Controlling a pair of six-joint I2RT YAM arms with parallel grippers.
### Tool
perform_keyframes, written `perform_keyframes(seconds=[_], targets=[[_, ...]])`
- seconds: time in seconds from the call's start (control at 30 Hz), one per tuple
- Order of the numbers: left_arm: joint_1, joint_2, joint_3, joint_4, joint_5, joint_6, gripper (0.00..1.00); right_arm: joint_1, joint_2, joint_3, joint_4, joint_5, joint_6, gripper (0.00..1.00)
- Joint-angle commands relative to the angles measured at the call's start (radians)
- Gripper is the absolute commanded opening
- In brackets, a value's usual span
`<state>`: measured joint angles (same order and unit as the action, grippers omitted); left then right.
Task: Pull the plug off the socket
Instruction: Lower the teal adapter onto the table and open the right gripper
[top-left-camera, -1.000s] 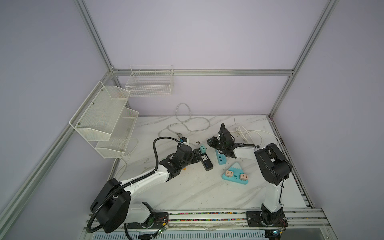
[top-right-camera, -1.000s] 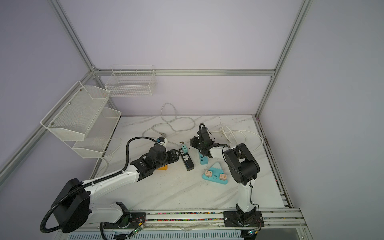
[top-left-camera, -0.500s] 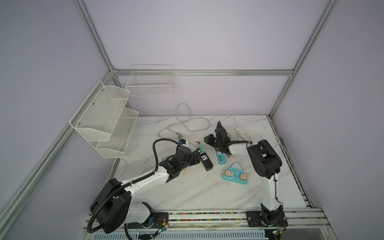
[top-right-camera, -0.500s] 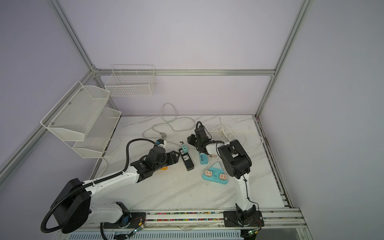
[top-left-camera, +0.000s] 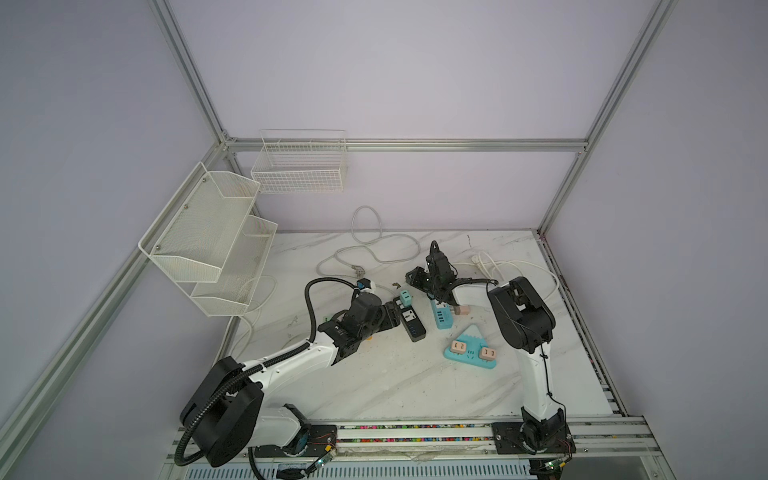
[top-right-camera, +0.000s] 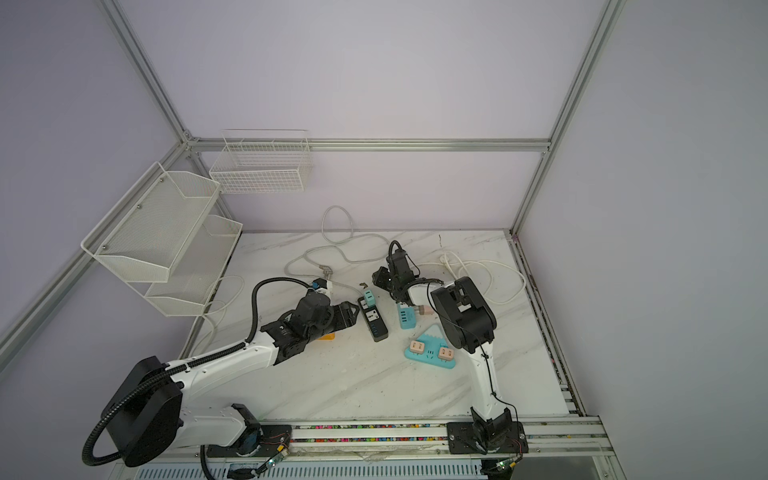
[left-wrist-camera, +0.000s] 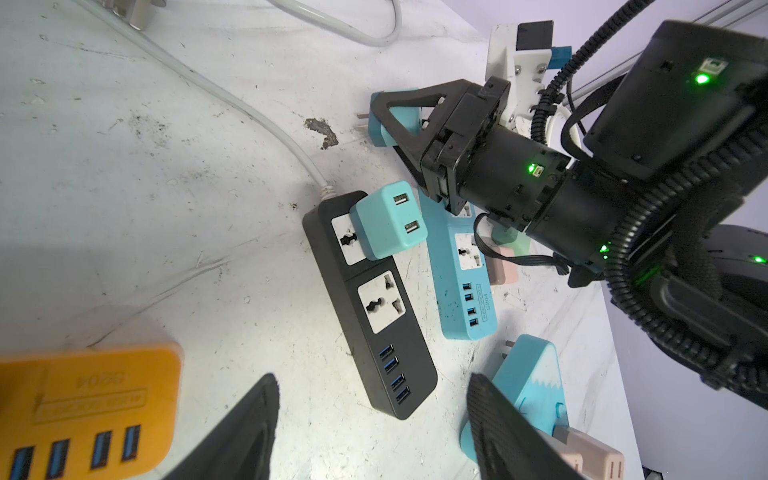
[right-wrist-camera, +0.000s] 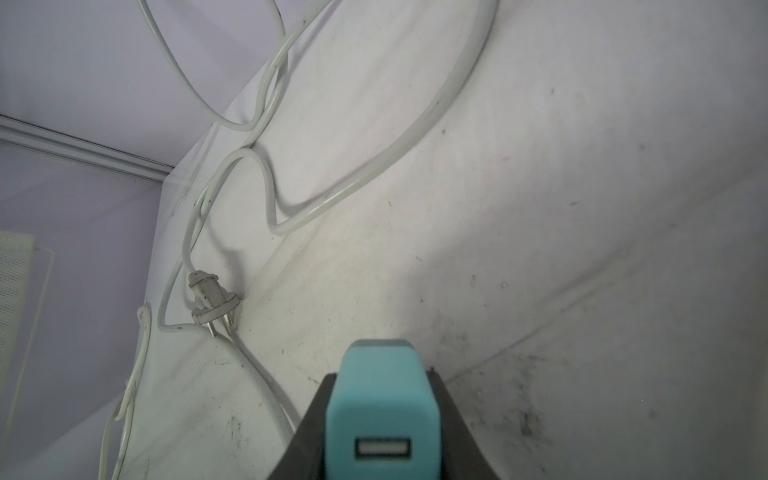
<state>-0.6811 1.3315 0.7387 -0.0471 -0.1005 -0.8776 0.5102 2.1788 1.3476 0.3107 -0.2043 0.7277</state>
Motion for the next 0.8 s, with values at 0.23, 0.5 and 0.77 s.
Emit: perform_keyframes(seconds=[0.23, 0.5, 0.77], targets=[[0.009, -0.005, -0.023, 0.017, 0.007, 0.001, 0.73, -0.002, -0.029, 0.037, -0.096, 0.039, -0.027, 0.49], [0.009, -0.018, -0.021, 0.005, 0.0, -0.001, 0.73, -0.002, -0.138, -0.013, -0.121, 0.054, -0.073, 0.6], [0.011, -0.004, -0.025, 0.028, 0.019, -0.006, 0.74, -0.002, -0.263, -0.073, -0.173, 0.078, -0.12, 0.68]])
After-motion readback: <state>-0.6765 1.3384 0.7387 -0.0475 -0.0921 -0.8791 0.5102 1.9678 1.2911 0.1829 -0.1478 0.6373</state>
